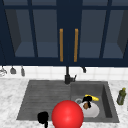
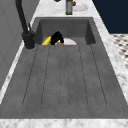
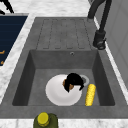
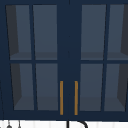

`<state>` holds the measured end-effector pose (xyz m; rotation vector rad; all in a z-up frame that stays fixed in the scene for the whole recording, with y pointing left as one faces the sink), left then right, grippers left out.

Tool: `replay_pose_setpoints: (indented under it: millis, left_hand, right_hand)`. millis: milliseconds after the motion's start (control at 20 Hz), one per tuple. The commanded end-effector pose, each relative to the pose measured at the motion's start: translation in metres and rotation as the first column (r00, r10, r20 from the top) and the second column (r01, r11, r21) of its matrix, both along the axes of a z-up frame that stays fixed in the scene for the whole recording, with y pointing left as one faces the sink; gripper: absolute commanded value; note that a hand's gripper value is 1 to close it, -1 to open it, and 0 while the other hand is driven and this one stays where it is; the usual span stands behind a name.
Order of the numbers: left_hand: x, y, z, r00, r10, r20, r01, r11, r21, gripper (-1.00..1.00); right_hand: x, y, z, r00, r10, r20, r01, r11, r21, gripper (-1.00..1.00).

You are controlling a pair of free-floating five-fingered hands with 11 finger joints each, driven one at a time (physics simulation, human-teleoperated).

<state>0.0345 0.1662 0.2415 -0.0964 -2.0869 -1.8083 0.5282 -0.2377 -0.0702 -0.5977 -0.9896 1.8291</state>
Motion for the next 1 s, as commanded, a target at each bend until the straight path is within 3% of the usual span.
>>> replay_pose_setpoints:
  millis: [0,200,600,650,950]
  left_hand:
    - [0.0,0.0,0.0,1.0,0.0,0.0,0.0,1.0,0.0,0.0]
    - [0.0,0.0,0.0,1.0,0.0,0.0,0.0,1.0,0.0,0.0]
    - [0.0,0.0,0.0,1.0,0.0,0.0,0.0,1.0,0.0,0.0]
    - [0.0,0.0,0.0,1.0,0.0,0.0,0.0,1.0,0.0,0.0]
    - [0.0,0.0,0.0,1.0,0.0,0.0,0.0,1.0,0.0,0.0]
  right_hand:
    - [0.002,0.0,-0.005,1.0,-0.021,-0.001,0.021,1.0,-0.012,1.0]
    - [0.007,0.002,0.001,0.995,-0.036,0.09,0.036,0.999,-0.002,1.0]
    - [0.019,0.001,0.015,0.988,-0.029,0.15,0.028,1.0,0.005,1.0]
    - [0.02,-0.003,0.024,0.989,-0.025,0.148,0.025,1.0,0.002,-1.0]
    - [0.029,-0.005,0.062,0.997,0.006,0.08,0.0,0.998,-0.068,-1.0]
